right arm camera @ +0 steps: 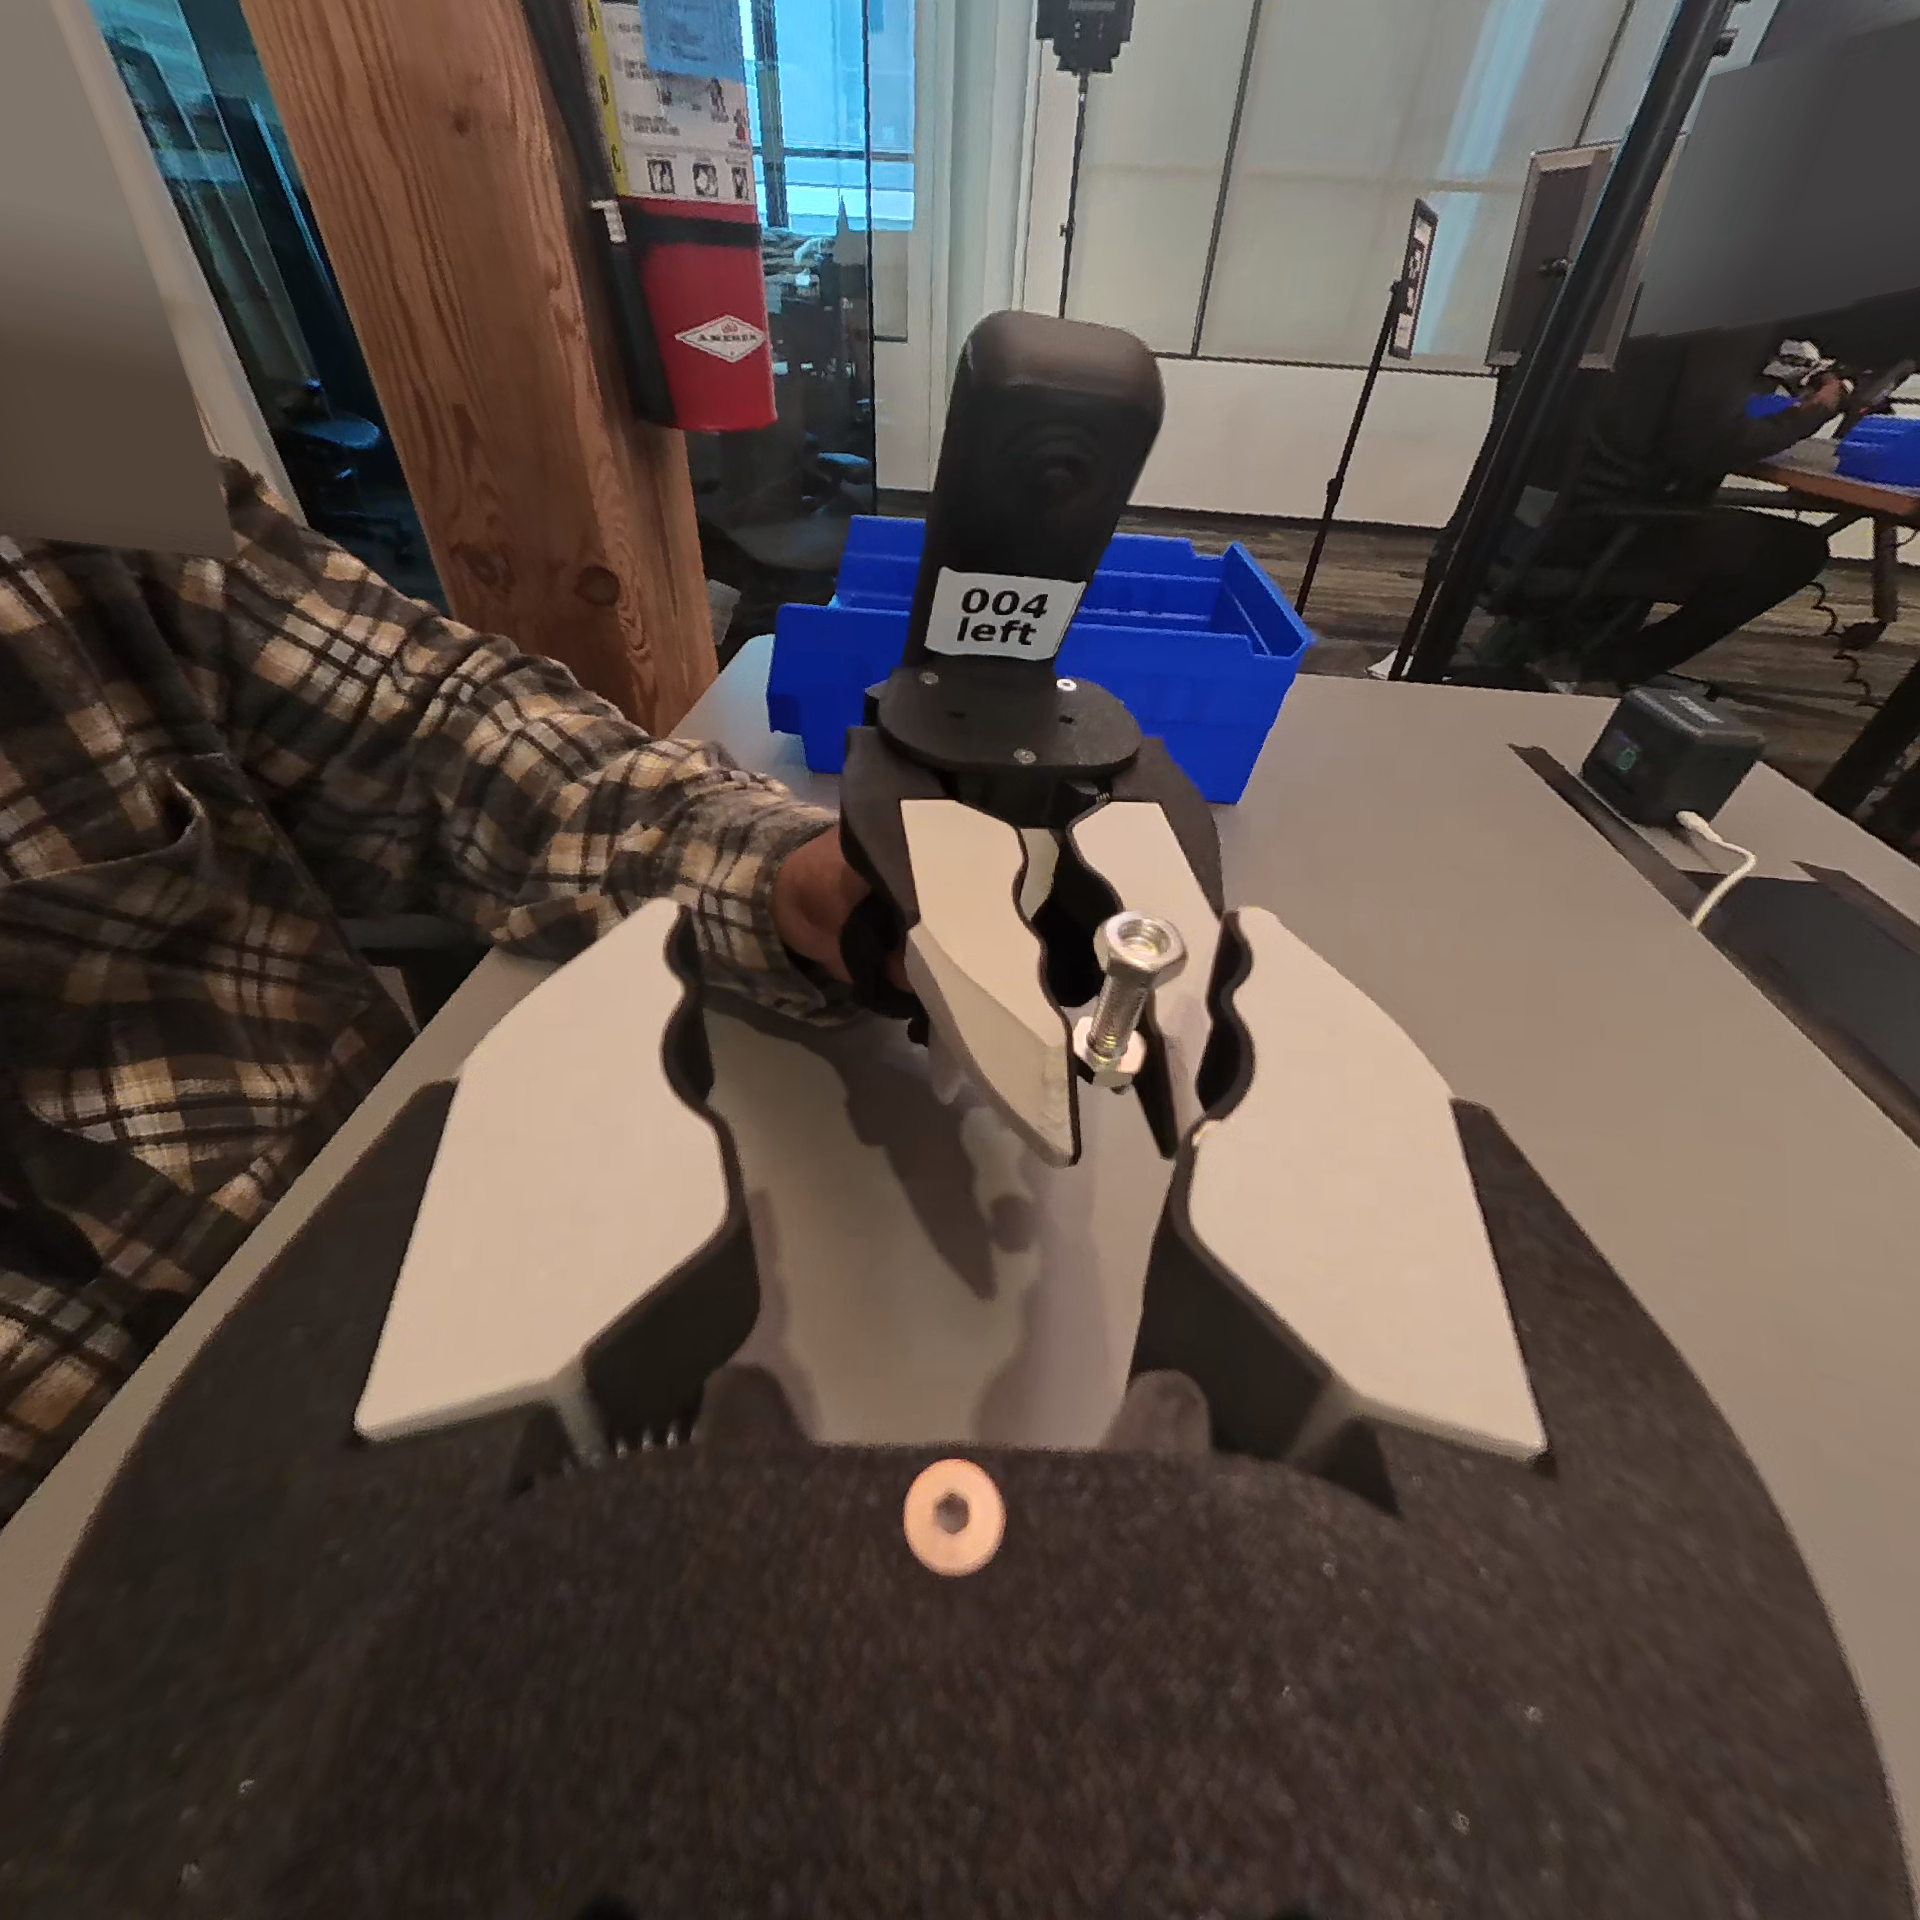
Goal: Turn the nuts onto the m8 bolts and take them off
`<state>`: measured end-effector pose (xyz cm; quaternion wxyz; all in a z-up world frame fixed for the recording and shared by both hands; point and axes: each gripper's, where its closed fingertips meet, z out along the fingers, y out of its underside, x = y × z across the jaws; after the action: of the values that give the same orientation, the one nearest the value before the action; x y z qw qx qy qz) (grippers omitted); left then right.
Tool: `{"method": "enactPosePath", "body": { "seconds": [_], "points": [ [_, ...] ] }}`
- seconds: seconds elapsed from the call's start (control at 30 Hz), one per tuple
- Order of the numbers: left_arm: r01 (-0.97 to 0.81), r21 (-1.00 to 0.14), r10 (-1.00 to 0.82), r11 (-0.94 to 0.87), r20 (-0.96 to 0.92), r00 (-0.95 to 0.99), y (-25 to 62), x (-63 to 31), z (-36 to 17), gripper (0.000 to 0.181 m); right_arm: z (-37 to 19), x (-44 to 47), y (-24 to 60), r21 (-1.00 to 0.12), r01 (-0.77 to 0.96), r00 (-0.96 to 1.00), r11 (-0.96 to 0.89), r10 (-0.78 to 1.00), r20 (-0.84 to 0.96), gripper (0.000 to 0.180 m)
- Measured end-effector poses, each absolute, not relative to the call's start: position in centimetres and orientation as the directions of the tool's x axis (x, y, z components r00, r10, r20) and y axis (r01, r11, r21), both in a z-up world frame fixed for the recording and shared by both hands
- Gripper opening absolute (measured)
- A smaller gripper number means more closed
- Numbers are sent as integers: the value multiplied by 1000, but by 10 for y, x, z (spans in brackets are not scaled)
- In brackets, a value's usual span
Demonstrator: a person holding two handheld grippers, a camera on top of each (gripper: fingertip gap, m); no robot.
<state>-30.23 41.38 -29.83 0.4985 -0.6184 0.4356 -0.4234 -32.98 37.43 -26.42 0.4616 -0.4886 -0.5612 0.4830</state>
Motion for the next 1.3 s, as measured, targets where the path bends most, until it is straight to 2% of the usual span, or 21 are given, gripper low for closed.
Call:
{"method": "enactPosePath", "body": {
  "seconds": [0.57, 1.07, 1.3],
  "points": [
    [-115, -985, -959, -129, 94, 268, 415, -304, -297, 16, -271, -323, 372, -990, 123, -60, 70, 996, 63, 92],
    [-130, -982, -963, -136, 100, 252, 411, -299, -300, 16, -260, -326, 373, -999, 21, -15, 48, 999, 48, 95],
    [-129, -983, -961, -130, 93, 259, 412, -301, -298, 16, -268, -325, 366, -996, 46, -16, 76, 997, 76, 92]
  ]
}}
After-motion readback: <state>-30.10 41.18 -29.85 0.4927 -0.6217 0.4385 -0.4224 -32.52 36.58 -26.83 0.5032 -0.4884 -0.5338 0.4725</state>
